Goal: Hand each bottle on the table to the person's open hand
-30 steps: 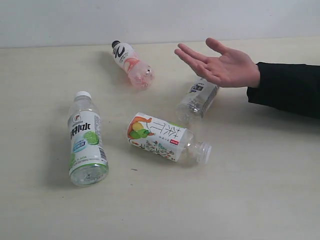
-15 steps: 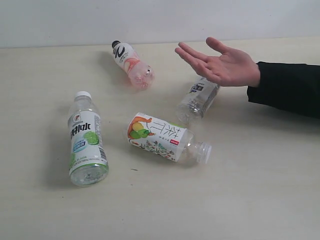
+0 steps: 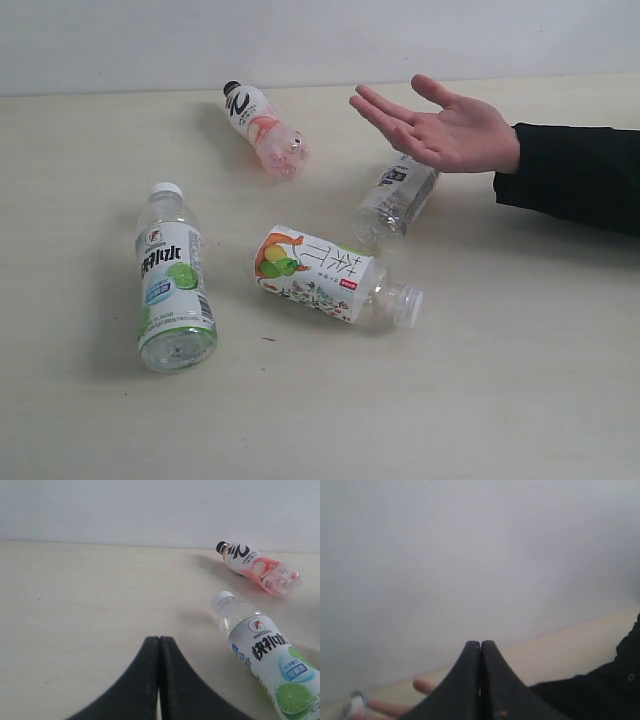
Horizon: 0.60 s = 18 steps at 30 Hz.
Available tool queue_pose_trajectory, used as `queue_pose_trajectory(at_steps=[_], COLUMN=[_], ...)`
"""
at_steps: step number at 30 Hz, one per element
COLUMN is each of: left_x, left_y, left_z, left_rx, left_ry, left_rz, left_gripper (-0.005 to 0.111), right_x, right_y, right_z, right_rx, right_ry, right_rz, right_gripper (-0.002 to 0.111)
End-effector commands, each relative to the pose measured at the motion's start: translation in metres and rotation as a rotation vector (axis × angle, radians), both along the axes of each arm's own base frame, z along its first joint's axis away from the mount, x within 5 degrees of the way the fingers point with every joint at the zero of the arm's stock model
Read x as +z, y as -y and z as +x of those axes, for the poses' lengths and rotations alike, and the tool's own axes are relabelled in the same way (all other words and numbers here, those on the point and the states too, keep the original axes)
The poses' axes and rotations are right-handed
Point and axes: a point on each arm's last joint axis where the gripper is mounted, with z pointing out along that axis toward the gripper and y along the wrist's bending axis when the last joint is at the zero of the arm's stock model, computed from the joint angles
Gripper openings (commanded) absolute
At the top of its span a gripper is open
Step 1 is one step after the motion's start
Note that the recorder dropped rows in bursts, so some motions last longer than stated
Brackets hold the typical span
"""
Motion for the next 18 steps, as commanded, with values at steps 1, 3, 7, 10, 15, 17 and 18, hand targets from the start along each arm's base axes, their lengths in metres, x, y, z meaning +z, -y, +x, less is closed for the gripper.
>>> queue_pose_trajectory(at_steps=[1, 3, 7, 10, 15, 17, 18], left_x=[0.001, 0.001, 0.001, 0.001, 0.001, 0.001, 0.001], left_y=[0.001, 0.001, 0.001, 0.001, 0.001, 0.001, 0.001], left_z=[0.0, 0.0, 0.0, 0.0, 0.0, 0.0, 0.0], left_rx=[-0.007, -0.007, -0.007, -0.007, -0.007, -0.007, -0.007], left_ry=[0.007, 0.007, 0.007, 0.007, 0.007, 0.007, 0.007], left_rz=[-0.005, -0.005, -0.005, -0.005, -0.005, -0.005, -0.005], left_gripper=[0.0, 0.0, 0.0, 0.0, 0.0, 0.0, 0.0], right_x=[0.011, 0.014, 0.002, -0.016, -0.045, -0.053, -0.056], right_y=[-0.005, -0.014, -0.039, -0.059, -0.094, -0.109, -0.116], right_z=[0.031, 0.046, 0.069, 0.08, 0.09, 0.092, 0.092], right_rx=[0.149, 0.269, 0.559, 0.726, 0.948, 1.016, 1.045], right_ry=[-0.303, -0.392, -0.534, -0.625, -0.711, -0.735, -0.741], right_rz=[-0.254, -0.268, -0.397, -0.465, -0.576, -0.606, -0.625], right_gripper=[0.0, 0.0, 0.002, 0.009, 0.023, 0.031, 0.035])
